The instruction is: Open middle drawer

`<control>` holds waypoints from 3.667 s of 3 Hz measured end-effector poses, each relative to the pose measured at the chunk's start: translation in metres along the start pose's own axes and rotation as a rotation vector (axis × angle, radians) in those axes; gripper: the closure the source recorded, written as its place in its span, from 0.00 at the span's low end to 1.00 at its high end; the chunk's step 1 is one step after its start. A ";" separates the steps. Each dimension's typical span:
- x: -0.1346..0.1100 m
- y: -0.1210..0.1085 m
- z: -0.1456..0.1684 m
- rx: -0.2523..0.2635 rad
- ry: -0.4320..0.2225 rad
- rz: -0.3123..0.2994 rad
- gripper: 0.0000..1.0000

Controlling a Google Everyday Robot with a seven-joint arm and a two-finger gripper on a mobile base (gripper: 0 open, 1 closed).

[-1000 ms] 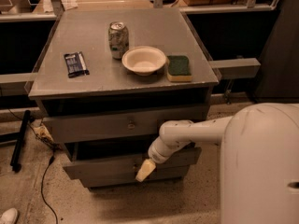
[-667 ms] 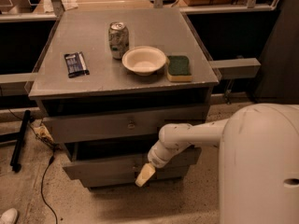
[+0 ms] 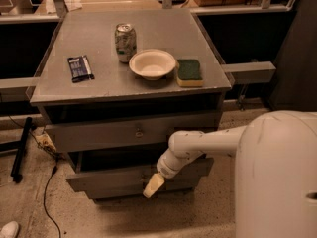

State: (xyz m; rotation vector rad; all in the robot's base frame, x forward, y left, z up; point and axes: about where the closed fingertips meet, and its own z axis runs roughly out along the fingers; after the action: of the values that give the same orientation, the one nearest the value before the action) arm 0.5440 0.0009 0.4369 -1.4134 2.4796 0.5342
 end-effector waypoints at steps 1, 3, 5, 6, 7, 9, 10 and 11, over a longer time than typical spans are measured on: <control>0.010 0.010 -0.006 -0.012 -0.001 0.017 0.00; 0.017 0.016 -0.012 -0.023 0.000 0.037 0.00; 0.087 0.109 -0.075 -0.093 -0.017 0.226 0.00; 0.119 0.141 -0.086 -0.134 0.011 0.252 0.00; 0.103 0.130 -0.085 -0.111 -0.006 0.222 0.00; 0.012 0.074 -0.085 -0.022 -0.073 0.047 0.00; -0.017 0.048 -0.075 0.000 -0.072 0.011 0.00; -0.027 0.034 -0.058 -0.001 -0.052 0.003 0.00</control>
Offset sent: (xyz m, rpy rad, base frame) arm -0.2485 -0.0861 0.0597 0.0913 0.2645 -0.1906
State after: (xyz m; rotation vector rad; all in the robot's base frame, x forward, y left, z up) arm 0.5268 0.0129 0.5058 -1.3781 2.4417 0.5656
